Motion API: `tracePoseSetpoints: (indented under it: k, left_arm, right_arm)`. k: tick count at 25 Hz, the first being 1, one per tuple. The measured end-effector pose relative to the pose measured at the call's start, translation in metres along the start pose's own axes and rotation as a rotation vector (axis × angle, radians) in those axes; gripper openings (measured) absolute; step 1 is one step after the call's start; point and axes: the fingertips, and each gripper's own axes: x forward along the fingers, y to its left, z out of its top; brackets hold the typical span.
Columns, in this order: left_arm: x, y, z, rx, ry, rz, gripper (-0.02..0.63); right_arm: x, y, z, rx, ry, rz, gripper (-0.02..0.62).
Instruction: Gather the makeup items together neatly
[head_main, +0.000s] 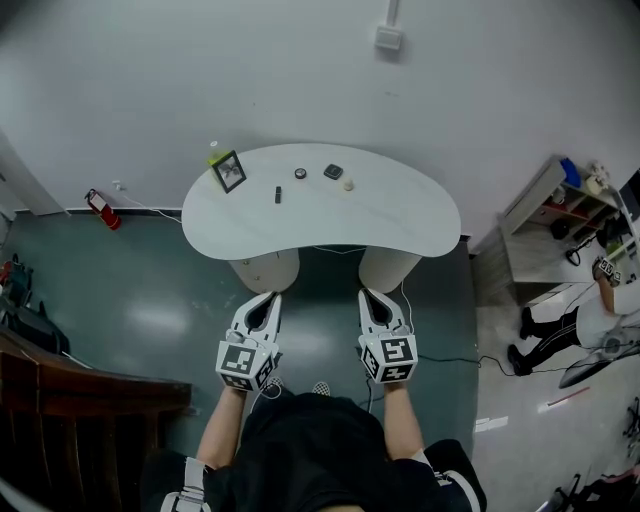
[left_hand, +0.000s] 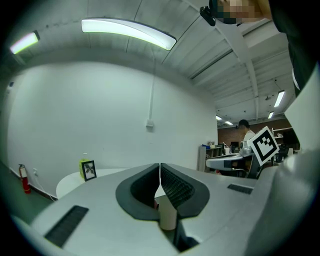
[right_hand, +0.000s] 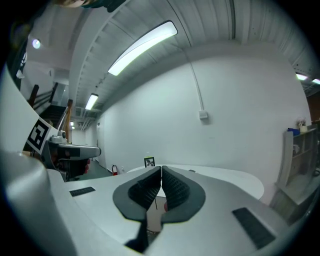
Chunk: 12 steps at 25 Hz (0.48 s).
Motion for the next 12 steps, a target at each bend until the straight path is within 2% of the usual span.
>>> tracePoseSetpoints:
  k: [7,12]
  left_arm:
    - [0.001,0.016,-0.003,0.004,0.020,0.030,0.023]
    - [0.016,0.049,-0.001,-0.001,0.027,0.051,0.023]
  right_arm:
    - [0.020,0.010,-0.003,-0.004,0.025,0.040,0.029]
    - [0.058,0.017,-0.001,-0.010,0.041,0.065,0.030]
